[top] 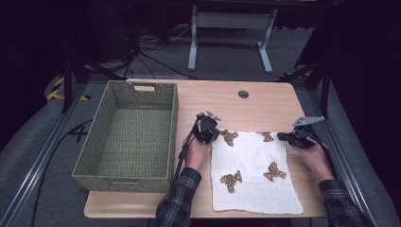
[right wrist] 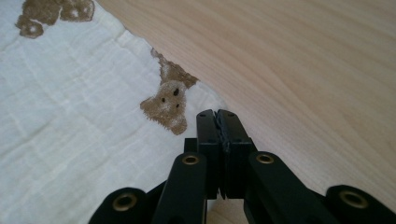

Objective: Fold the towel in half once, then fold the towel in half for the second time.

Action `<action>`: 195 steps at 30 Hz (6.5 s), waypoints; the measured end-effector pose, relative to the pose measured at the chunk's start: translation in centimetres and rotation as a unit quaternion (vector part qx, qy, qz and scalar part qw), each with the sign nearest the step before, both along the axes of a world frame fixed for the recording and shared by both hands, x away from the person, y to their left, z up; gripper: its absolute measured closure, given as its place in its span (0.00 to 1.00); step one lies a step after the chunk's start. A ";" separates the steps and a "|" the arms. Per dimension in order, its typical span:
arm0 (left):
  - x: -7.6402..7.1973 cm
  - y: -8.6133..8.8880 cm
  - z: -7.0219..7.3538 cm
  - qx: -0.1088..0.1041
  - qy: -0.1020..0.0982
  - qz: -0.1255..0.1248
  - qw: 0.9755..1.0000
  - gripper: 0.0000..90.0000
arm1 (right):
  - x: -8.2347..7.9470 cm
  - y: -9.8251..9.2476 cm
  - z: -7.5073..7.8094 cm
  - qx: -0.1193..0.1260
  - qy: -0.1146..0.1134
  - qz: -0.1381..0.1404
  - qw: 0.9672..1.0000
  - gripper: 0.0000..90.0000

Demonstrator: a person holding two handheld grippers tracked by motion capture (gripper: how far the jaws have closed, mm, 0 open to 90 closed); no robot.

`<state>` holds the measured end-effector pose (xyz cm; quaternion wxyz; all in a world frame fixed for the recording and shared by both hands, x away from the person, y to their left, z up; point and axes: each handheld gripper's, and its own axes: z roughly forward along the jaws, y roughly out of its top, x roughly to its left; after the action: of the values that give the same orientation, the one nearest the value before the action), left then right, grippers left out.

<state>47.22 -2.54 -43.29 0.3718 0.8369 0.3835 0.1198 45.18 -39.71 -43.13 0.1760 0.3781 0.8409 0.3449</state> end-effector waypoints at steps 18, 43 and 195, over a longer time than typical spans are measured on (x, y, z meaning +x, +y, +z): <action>-3.4 2.1 2.3 -0.044 -0.010 -0.001 0.999 0.94 | -2.5 0.0 2.5 0.026 -0.024 0.016 0.999 0.99; -11.1 2.3 2.3 -0.017 -0.026 -0.040 0.999 0.94 | -9.5 -0.4 1.8 0.049 -0.010 0.043 0.998 0.98; -5.6 1.3 -2.4 0.044 0.033 0.011 0.998 0.71 | -4.2 -0.8 -2.0 0.020 0.047 0.027 0.998 0.93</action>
<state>41.61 -1.23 -45.68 0.3203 0.8519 0.3988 0.1127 40.94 -40.52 -45.17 0.1190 0.3751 0.8508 0.3483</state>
